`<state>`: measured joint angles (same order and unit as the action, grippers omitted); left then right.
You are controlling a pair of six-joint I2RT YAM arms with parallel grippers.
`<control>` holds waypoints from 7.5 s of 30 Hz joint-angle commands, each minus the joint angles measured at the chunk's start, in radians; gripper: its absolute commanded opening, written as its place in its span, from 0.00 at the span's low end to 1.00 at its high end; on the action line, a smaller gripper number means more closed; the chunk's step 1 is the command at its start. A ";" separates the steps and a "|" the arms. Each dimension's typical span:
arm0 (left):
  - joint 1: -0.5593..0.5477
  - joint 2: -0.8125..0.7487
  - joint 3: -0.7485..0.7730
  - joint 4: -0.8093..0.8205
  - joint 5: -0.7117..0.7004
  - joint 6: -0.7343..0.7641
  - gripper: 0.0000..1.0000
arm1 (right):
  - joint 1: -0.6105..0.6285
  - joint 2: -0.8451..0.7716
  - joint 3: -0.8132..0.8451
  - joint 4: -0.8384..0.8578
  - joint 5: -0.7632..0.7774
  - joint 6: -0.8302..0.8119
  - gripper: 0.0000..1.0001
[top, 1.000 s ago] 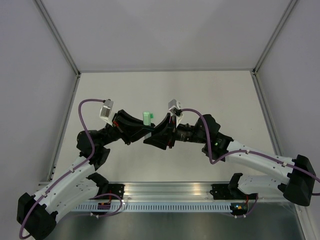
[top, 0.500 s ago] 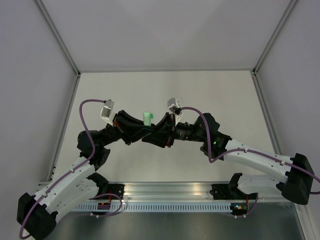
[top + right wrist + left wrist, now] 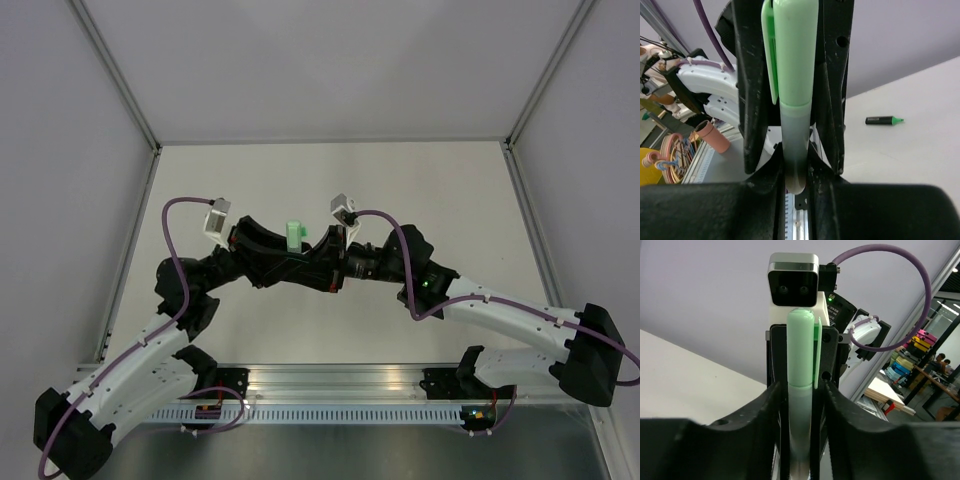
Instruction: Insert the pens into the pen caps
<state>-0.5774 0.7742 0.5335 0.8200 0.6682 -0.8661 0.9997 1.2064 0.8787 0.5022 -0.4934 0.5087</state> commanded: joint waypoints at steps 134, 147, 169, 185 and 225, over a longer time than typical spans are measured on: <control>-0.067 -0.021 0.023 -0.775 -0.918 0.303 1.00 | -0.418 0.393 -0.198 -0.309 0.400 0.066 0.11; -0.067 -0.027 0.013 -0.789 -0.973 0.286 0.99 | -0.418 0.424 -0.218 -0.303 0.388 0.160 0.35; 0.375 0.465 0.539 -1.407 -1.311 0.547 0.97 | -0.418 -0.037 -0.296 -0.416 0.466 0.137 0.45; 0.617 0.683 0.545 -1.604 -1.016 0.883 0.81 | -0.418 -0.157 -0.328 -0.387 0.411 0.174 0.46; 0.659 1.013 0.479 -1.584 -0.836 0.961 0.37 | -0.418 -0.172 -0.337 -0.356 0.285 0.200 0.45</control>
<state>0.0940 1.7424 1.0073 -0.7967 -0.3290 0.0731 0.5804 1.0359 0.5438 0.1131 -0.2043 0.7040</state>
